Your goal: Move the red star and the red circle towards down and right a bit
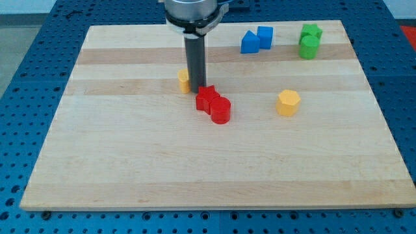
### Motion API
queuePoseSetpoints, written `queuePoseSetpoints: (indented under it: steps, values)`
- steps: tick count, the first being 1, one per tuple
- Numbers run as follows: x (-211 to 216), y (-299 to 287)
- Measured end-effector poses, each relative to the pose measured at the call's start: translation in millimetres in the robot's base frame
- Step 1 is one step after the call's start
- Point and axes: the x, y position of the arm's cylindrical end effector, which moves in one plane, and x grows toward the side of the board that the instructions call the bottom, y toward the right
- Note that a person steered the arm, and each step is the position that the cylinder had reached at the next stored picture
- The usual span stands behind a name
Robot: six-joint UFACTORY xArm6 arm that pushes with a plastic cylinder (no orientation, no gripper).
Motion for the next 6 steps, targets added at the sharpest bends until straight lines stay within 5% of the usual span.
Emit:
queuePoseSetpoints:
  steps: [6]
  values:
    - [72,0]
